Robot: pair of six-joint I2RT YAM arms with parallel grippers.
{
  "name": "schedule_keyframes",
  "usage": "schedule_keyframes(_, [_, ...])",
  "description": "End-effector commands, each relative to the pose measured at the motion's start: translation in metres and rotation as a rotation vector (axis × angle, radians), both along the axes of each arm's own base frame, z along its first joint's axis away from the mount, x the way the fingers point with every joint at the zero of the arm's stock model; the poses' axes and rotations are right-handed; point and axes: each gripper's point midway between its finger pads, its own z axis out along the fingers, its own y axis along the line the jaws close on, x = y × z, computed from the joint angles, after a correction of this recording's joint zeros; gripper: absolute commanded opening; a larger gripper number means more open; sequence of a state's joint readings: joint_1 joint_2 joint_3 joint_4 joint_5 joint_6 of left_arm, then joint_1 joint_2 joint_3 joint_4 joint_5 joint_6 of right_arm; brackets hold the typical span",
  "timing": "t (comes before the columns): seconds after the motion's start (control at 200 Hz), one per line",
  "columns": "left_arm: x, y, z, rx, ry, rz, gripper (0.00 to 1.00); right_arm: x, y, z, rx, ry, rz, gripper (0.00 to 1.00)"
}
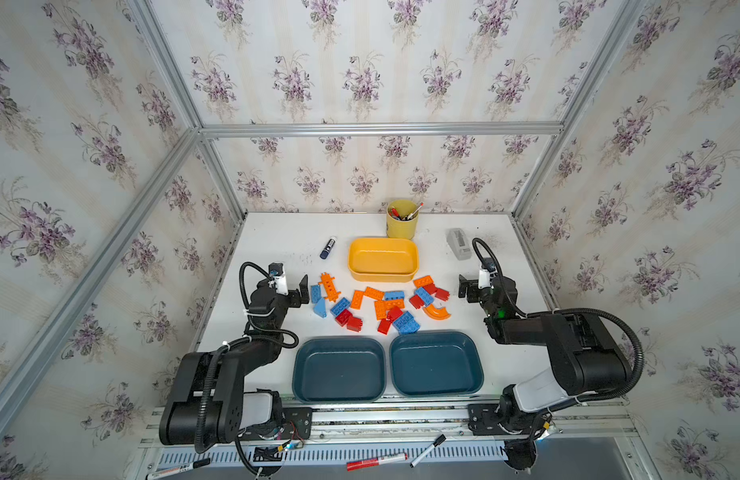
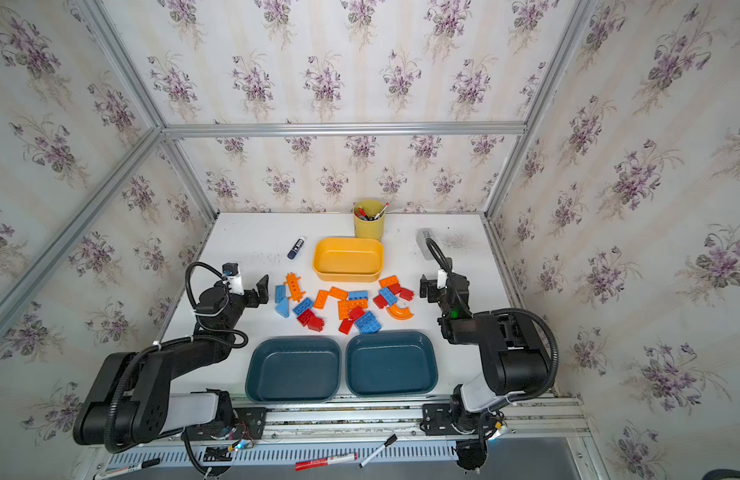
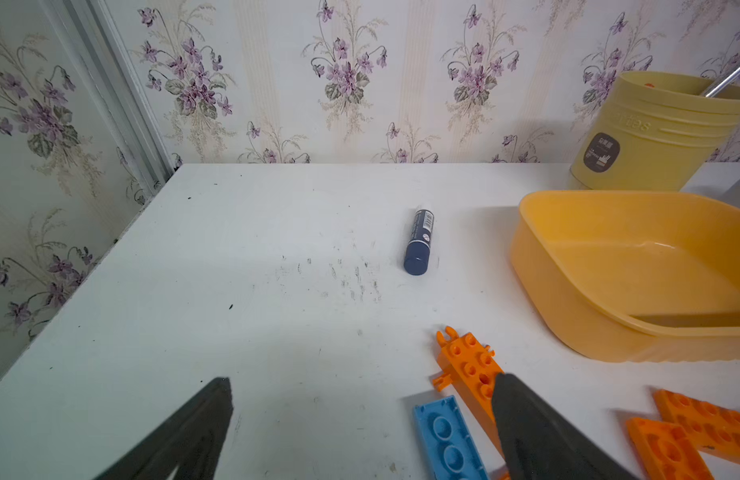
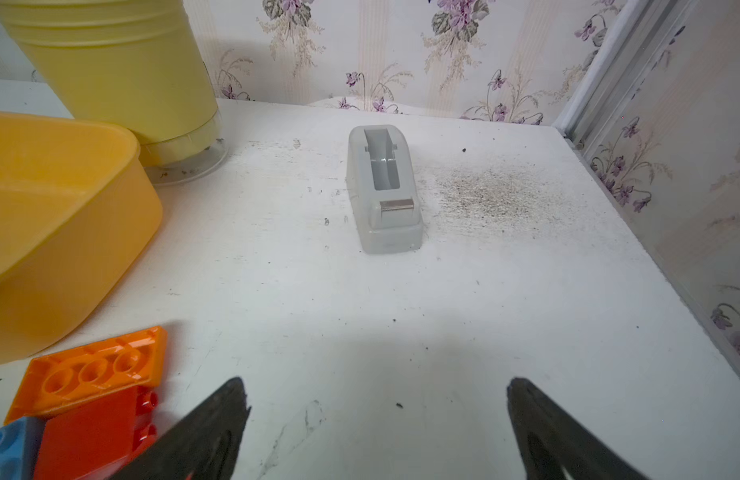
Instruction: Sort the legos into containers by color
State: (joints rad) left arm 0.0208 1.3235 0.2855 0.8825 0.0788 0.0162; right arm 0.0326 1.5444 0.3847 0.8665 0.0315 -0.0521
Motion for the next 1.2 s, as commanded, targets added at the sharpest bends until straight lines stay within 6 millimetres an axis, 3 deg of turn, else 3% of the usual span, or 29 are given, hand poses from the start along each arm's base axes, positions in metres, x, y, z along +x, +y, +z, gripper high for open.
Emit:
schedule_keyframes(0.0, [0.004, 0.001, 0.011, 0.008, -0.043, 0.002, 0.99, 0.0, -0.006, 0.012, 0.0, -0.07, -0.04, 1.0])
schedule_keyframes(0.195, [0.004, 0.001, 0.011, 0.008, -0.042, 0.003, 0.99, 0.003, 0.012, 0.012, -0.002, -0.055, 0.073, 1.0])
schedule_keyframes(1.194, [0.004, 0.001, 0.011, 0.008, -0.042, 0.003, 0.99, 0.004, 0.004, 0.008, 0.003, -0.025, 0.021, 1.0])
